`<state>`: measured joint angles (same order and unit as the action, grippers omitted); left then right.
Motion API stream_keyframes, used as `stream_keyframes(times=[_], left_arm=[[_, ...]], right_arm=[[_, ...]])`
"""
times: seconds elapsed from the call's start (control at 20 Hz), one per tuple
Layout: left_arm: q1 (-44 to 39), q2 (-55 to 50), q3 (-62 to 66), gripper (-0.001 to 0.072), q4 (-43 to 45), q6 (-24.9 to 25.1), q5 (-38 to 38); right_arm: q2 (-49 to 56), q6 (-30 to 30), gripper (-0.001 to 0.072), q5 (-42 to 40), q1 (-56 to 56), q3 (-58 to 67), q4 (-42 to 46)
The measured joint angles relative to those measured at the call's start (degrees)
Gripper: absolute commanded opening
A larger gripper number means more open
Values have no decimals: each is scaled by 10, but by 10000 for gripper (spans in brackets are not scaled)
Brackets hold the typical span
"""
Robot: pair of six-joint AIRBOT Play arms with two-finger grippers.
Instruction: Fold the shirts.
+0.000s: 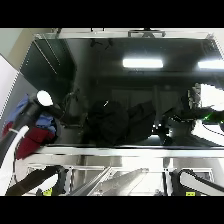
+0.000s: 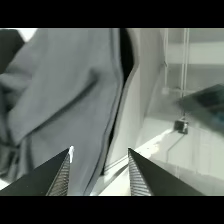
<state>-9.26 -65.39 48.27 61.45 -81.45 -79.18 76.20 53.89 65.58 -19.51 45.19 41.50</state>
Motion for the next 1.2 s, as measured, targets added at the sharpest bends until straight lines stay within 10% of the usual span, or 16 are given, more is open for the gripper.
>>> stream_keyframes(times=[0.5,0.75,1.2], left_arm=[[-12,-86,-58,701,-105,82,281],[-11,-170,-14,24,-149,128,286],[24,-130,163,22,-157,143,148]], right_arm=[[153,-15,391,-57,113,104,-7],[179,-18,17,-60,135,113,-15],[94,-13,16,72,106,250,-47]])
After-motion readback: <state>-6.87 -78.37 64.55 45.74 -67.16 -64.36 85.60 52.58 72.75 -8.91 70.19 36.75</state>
